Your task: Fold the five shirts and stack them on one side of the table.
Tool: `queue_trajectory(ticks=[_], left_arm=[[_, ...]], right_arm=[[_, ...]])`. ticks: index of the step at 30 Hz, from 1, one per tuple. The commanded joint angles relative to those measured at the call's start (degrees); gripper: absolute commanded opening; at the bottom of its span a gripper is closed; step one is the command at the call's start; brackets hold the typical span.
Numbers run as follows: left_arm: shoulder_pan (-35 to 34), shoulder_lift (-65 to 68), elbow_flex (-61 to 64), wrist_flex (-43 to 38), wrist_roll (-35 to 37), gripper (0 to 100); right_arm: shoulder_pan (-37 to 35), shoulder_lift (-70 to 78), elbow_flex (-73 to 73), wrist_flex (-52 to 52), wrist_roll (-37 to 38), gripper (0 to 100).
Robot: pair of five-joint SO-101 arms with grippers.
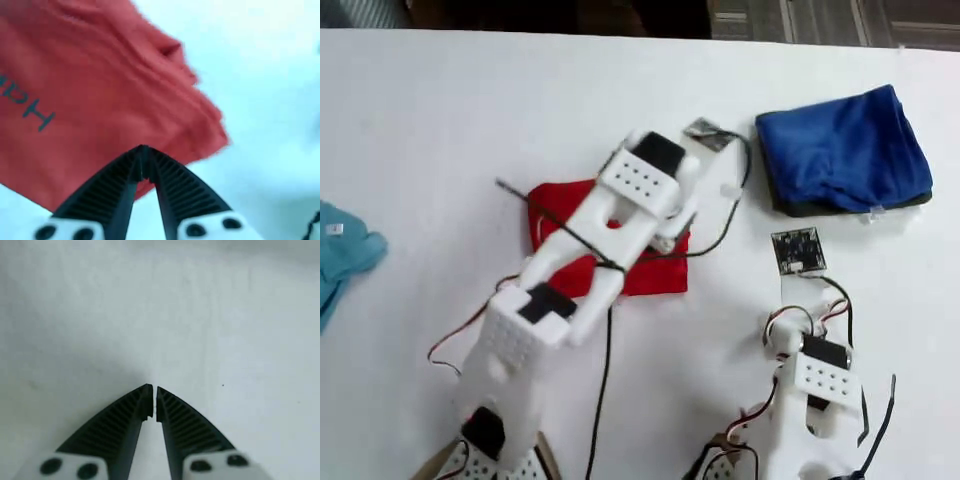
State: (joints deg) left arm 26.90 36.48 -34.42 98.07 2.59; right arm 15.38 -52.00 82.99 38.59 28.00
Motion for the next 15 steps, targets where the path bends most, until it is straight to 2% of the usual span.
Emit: queue_trajectory(ticks=[1,8,12,15], left_arm=[[-0.18,1.58,0.84,-0.70,-0.09,3],[3.25,2.99,0.40,0.53,0.09,3],[0.26,-2.02,-0.31,0.09,-0.18,3],[-3.43,-4.75,-5.32,-1.93,-0.26,3]], right_arm=[[0.57,-1.45,-0.18,-0.84,-0.44,1.9],[0.57,-1.45,-0.18,-0.84,-0.44,1.9],[0.57,-1.45,-0.18,-0.84,-0.44,1.9],[0.57,-1.45,-0.18,-0.84,-0.44,1.9]])
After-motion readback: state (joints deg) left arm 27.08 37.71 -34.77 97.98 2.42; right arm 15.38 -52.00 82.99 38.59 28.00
